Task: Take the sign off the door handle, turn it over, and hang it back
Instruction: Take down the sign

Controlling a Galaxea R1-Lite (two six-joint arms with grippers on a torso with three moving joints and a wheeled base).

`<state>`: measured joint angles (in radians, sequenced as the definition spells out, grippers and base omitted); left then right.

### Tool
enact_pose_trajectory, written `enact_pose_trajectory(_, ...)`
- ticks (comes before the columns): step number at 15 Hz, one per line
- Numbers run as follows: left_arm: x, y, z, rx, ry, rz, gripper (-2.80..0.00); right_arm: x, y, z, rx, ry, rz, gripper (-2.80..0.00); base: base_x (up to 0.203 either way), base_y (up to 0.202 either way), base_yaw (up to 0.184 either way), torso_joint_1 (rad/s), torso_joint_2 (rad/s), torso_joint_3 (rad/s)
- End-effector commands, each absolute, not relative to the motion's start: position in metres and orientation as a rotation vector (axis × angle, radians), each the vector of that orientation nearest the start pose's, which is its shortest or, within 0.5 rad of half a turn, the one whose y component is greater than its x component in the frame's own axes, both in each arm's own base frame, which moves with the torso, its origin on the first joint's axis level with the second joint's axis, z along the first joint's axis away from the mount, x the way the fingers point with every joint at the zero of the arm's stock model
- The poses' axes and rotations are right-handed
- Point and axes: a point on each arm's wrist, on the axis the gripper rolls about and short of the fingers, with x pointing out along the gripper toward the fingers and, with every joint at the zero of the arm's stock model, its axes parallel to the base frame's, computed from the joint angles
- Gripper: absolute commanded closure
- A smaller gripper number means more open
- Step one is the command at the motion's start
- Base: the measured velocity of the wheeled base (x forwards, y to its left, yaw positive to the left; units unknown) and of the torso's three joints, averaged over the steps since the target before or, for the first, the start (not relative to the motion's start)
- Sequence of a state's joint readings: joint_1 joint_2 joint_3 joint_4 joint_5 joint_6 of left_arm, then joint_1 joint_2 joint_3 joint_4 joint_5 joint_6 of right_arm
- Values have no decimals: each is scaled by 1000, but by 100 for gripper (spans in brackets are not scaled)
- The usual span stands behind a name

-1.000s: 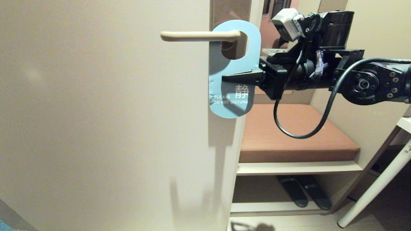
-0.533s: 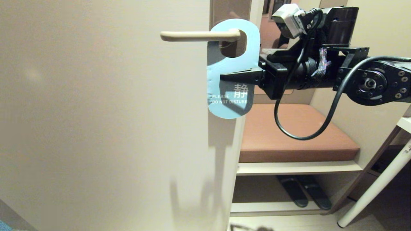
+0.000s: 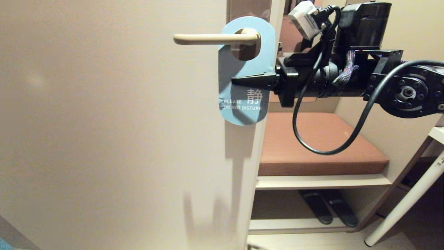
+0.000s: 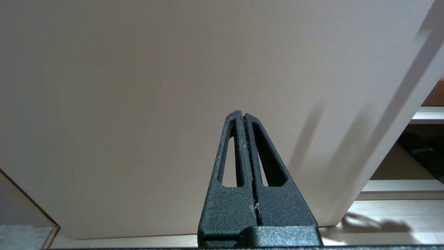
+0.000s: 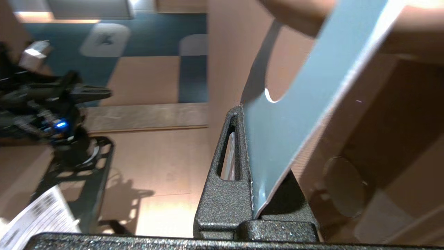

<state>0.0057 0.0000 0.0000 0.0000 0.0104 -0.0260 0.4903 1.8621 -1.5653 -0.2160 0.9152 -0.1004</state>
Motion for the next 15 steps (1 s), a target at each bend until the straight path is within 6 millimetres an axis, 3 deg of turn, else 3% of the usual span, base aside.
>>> enact_pose_trajectory(1,-23,0,75,-26,0,17,0,312,193,304,-68,10,1364,0,0,0,0,0,0,0)
enact_pose_trajectory(8,-23,0,75,-26,0,17,0,297,200,305,-37,55,1190,0,0,0,0,0,0,0)
enact_pose_trajectory(15,-23,0,75,-26,0,17,0,281,198,304,-36,72,1177,0,0,0,0,0,0,0)
